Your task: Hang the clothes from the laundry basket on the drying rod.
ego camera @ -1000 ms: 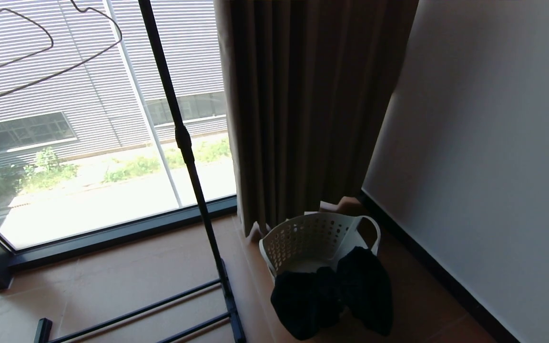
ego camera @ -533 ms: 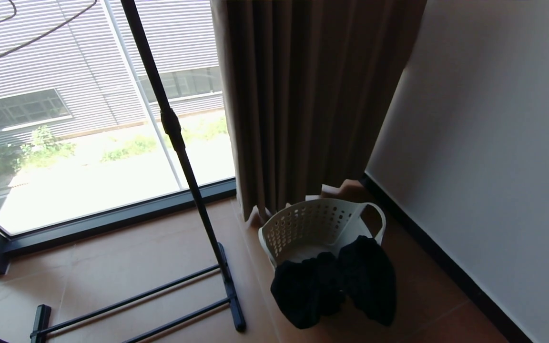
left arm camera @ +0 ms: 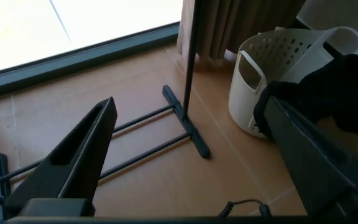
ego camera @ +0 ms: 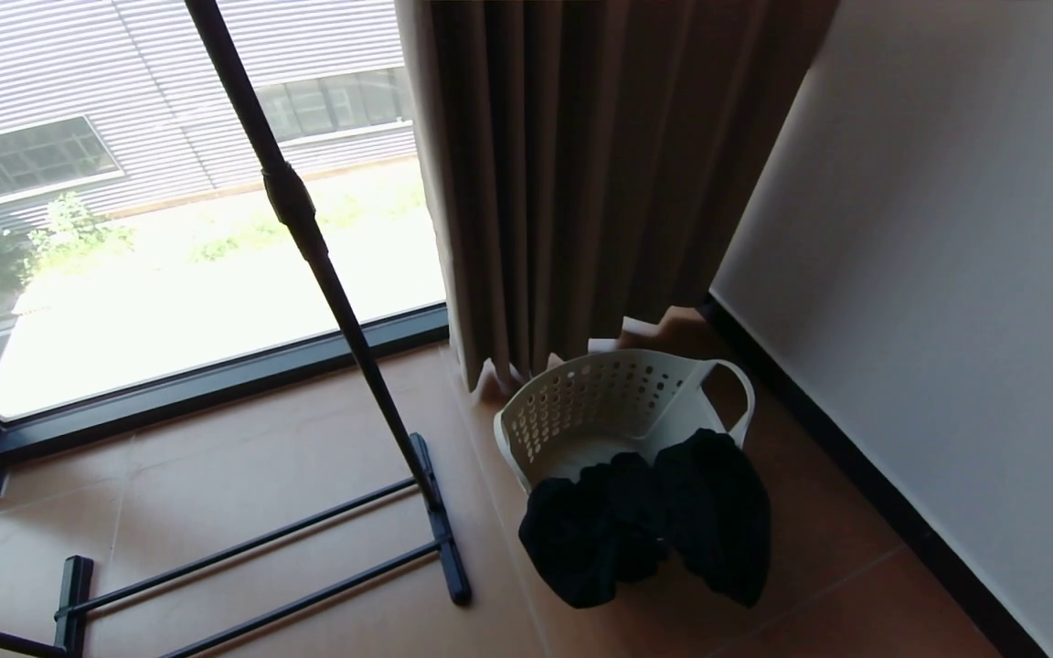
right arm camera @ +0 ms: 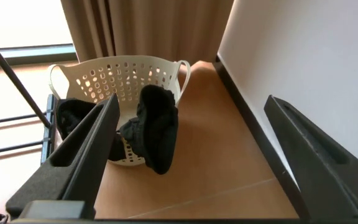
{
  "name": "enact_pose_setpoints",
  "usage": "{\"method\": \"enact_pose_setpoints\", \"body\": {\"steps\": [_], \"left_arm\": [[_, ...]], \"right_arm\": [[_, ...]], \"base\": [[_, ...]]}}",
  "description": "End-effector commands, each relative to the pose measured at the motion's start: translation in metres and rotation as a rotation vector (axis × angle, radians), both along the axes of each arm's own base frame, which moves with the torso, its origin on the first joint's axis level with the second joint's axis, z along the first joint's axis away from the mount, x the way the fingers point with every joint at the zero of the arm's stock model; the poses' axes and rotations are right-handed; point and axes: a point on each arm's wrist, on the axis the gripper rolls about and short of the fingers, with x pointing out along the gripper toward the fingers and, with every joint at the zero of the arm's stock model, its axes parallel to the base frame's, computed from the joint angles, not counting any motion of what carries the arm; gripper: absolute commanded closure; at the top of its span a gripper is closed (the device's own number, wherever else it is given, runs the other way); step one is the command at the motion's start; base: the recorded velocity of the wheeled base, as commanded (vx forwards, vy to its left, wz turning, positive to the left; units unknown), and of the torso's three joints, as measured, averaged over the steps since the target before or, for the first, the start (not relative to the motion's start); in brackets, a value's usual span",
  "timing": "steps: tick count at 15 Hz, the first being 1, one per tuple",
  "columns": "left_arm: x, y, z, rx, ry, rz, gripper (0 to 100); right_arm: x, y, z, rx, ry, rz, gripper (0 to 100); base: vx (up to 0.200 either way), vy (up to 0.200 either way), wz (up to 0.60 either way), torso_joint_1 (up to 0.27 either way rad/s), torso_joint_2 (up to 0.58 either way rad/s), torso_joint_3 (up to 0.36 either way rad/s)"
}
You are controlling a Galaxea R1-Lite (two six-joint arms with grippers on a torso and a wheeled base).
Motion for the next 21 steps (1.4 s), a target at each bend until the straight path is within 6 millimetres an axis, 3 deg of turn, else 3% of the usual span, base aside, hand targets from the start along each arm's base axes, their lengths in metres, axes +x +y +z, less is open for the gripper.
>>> {"method": "enact_pose_setpoints", "body": {"steps": [1, 18, 21], "left_arm": [[0.0000, 0.0000, 0.0000, 0.000, 0.000, 0.001, 0], [0.0000, 0.0000, 0.0003, 0.005, -0.004, 0.004, 0], [0.0001, 0.0000, 0.0004, 0.008, -0.002, 0.002, 0]], "right_arm": [[0.0001, 0.0000, 0.0001, 0.000, 0.001, 0.000, 0], [0.0002, -0.0005, -0.0002, 0.001, 0.004, -0.020, 0], [0.0067, -0.0006, -0.0012, -0.041, 0.106, -0.016, 0]], "base": [[0.000, 0.000, 0.00, 0.007, 0.00, -0.212], [0.000, 0.000, 0.00, 0.003, 0.00, -0.197], [0.000, 0.000, 0.00, 0.002, 0.00, -0.129]]}}
